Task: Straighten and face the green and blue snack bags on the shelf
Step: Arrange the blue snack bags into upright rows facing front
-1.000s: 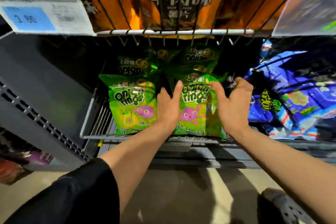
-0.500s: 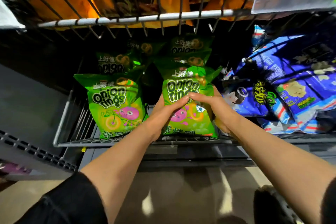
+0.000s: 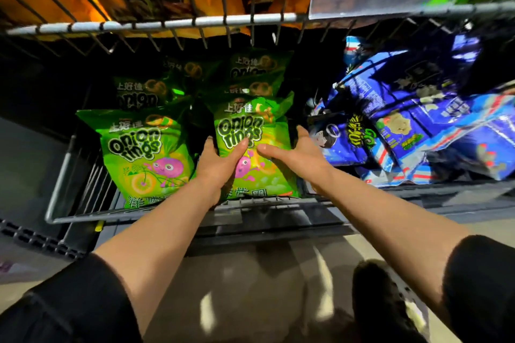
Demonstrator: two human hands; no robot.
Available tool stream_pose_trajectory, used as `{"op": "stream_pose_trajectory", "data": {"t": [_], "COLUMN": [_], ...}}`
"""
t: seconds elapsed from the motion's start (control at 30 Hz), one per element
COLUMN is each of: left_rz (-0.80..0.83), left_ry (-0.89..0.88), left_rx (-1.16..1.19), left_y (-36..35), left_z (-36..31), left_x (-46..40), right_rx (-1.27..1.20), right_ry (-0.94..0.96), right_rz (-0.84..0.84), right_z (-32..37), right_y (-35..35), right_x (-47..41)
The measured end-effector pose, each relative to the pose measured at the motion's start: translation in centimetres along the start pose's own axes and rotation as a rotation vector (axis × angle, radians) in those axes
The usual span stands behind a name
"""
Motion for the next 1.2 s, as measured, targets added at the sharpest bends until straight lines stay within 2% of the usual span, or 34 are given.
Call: {"op": "stream_pose_trajectory", "data": {"t": [0.13, 0.23, 0.3, 0.37, 0.43, 0.5, 0.67, 0.8, 0.93, 1.07, 1.2], "left_rz": [-0.204, -0.348, -0.366, -0.243, -0.05, 0.072, 0.143, 0.124, 0.173, 0.266, 0.183], "left_ry": [-0.131, -0.299, -0.398, -0.445, -0.375, -0.27, -0.126, -0.032, -0.008, 0.023, 0.0], "left_rx": [-0.193, -0.349, -0.437, -0.477, -0.465, -0.431, -0.235, -0.051, 0.058, 0.234, 0.383], "left_y": [-0.4, -2.3, -4.4, -7.1, -10.4, -13.7, -20.1, -22.8, -25.2, -27.0, -26.9], "left_z": [-2.7, -6.3, -7.8, -8.2, -7.6, -7.1, -4.6, -3.3, -3.4, -2.8, -3.2], "left_x": [2.7, 6.5, 9.1, 10.9, 11.9, 12.7, 13.6, 11.9, 11.2, 11.1, 11.3], "right_rx": [0.18, 0.275, 0.349, 0.427, 0.449, 0.505, 0.755, 0.847, 0.686, 0.492, 0.262], "right_ry": [0.007, -0.001, 0.015, 0.024, 0.029, 0.034, 0.129, 0.066, -0.05, 0.061, 0.059], "right_rz": [-0.052, -0.134, -0.188, -0.242, -0.309, -0.375, -0.596, -0.692, -0.721, -0.829, -0.833], "right_z": [-1.2, -2.5, -3.2, -4.1, -5.2, -5.9, -5.5, -6.1, -8.3, -9.4, -9.9], "right_y": [4.2, 7.5, 9.7, 12.0, 14.5, 16.9, 21.3, 22.9, 23.3, 22.5, 23.1], "right_x": [2.0, 4.0, 5.9, 7.9, 9.5, 10.4, 9.7, 7.3, 4.9, 4.7, 4.5]}}
Point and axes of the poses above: each hand's wrist, its own x-axis away from the middle knuckle, its own y-axis out of the back of the hand, z = x × y, the point moved 5 cm from there along -x, towards the middle knuckle, and after that the axes turned 15 degrees about x, right-handed, at the moved point
